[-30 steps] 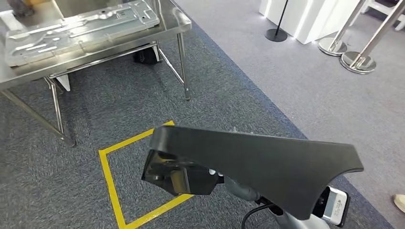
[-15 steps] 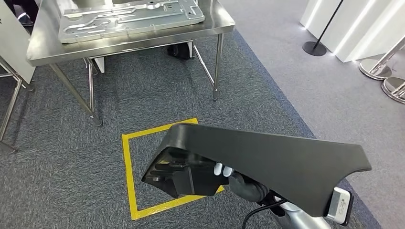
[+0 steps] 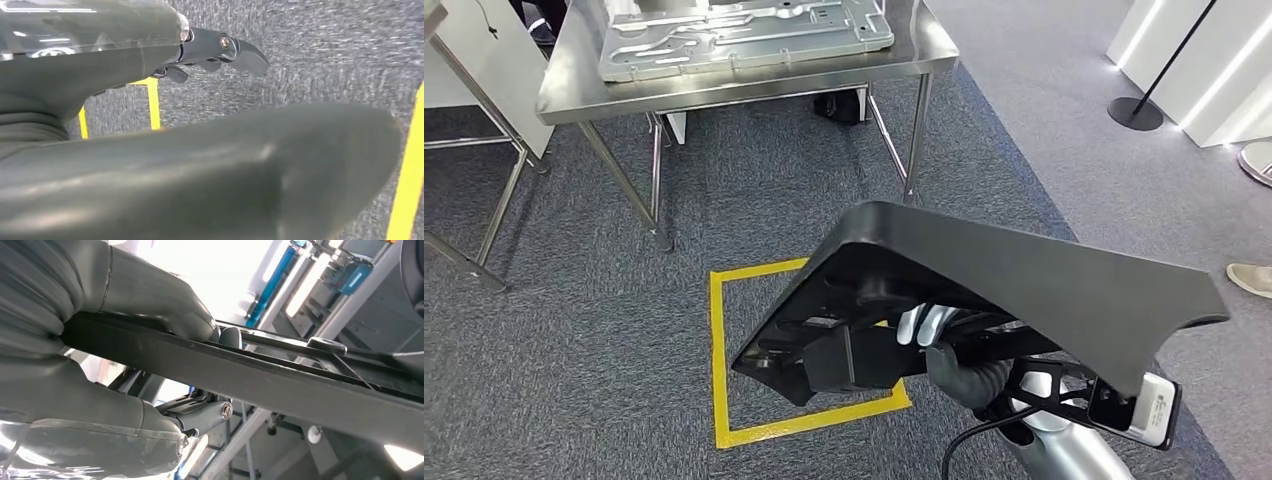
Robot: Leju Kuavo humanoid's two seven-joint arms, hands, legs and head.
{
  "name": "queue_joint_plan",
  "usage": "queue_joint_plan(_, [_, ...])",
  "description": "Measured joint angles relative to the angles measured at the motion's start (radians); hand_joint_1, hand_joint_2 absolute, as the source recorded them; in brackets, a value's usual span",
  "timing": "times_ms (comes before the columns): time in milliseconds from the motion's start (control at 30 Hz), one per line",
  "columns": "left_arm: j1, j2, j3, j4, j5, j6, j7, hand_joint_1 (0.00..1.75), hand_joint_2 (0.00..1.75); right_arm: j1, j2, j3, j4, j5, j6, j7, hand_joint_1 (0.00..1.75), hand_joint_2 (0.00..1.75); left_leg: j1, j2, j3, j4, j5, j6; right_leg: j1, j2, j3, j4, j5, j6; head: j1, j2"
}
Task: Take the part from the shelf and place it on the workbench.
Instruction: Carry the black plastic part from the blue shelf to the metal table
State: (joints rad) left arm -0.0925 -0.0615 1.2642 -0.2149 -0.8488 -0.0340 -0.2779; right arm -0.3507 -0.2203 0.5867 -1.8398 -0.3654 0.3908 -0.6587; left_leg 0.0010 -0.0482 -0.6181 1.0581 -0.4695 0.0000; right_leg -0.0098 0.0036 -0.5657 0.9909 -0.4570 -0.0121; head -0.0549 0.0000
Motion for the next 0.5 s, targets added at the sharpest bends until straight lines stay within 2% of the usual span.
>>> queue_joint_plan(100, [-0.002,0.0,0.0,0.0,-0.002,0.0,-0.003,0.0,0.0,0.001,0.0,0.001,0.005,0.002,-0.007,0.001,1.75,1.75,0.007,0.03,-0.089,0.183,-0.085,-0.013,0.0,-0.012,0.006,-0.003,-0.003,-0.006,0.0,0.0])
queue_joint_plan(133, [-0.001,0.0,0.0,0.0,-0.003,-0.001,-0.003,0.0,0.0,0.002,0.0,0.001,0.007,0.003,-0.008,0.001,1.75,1.75,0.009,0.033,-0.111,0.224,-0.093,-0.017,0.0,-0.015,0.008,-0.002,-0.006,-0.006,0.0,0.0])
queue_joint_plan(167, [0.0,0.0,0.0,0.0,-0.004,-0.001,-0.003,0.0,0.0,0.003,0.0,0.002,0.009,0.003,-0.008,0.001,1.75,1.75,0.012,0.035,-0.115,0.229,-0.082,-0.02,0.0,-0.017,0.01,-0.001,-0.01,-0.004,0.0,0.0])
queue_joint_plan(200, [0.001,0.001,0.0,0.0,-0.005,-0.002,-0.004,0.0,0.0,0.003,0.0,0.002,0.01,0.003,-0.009,0.001,1.75,1.75,0.014,0.038,-0.097,0.192,-0.054,-0.021,-0.001,-0.019,0.014,0.001,-0.015,-0.001,0.0,0.0])
queue_joint_plan(233, [0.001,0.001,0.0,0.0,-0.006,-0.002,-0.005,0.0,0.0,0.003,0.0,0.003,0.011,0.003,-0.008,0.001,1.75,1.75,0.016,0.043,-0.063,0.124,-0.016,-0.022,-0.001,-0.021,0.02,0.002,-0.021,0.002,0.0,0.0])
queue_joint_plan(300, [0.0,0.001,0.0,0.0,-0.008,-0.004,-0.009,0.0,0.0,0.003,0.002,0.003,0.012,0.004,-0.008,0.001,1.75,1.75,0.014,0.054,0.002,0.0,0.022,-0.013,0.001,-0.026,0.03,0.005,-0.034,0.012,0.0,0.0])
queue_joint_plan(333, [-0.001,0.001,0.0,0.0,-0.008,-0.005,-0.01,0.0,0.0,0.003,0.004,0.003,0.013,0.004,-0.007,0.001,1.75,1.75,0.011,0.057,0.02,-0.033,0.024,-0.006,0.003,-0.027,0.034,0.005,-0.038,0.017,0.0,0.0])
queue_joint_plan(433, [0.001,0.001,0.0,0.0,-0.007,-0.005,-0.013,0.0,0.0,0.001,0.012,0.004,0.015,0.008,-0.007,0.001,1.75,1.75,0.01,0.051,0.032,-0.048,0.011,0.017,0.003,-0.028,0.039,0.014,-0.039,0.036,0.0,0.0])
queue_joint_plan(500, [0.001,0.001,0.0,0.0,-0.004,-0.005,-0.014,0.0,0.0,-0.001,0.016,0.004,0.016,0.01,-0.006,0.0,1.75,1.75,0.012,0.045,0.05,-0.053,0.004,0.03,-0.001,-0.022,0.013,0.07,-0.049,0.045,0.0,0.0])
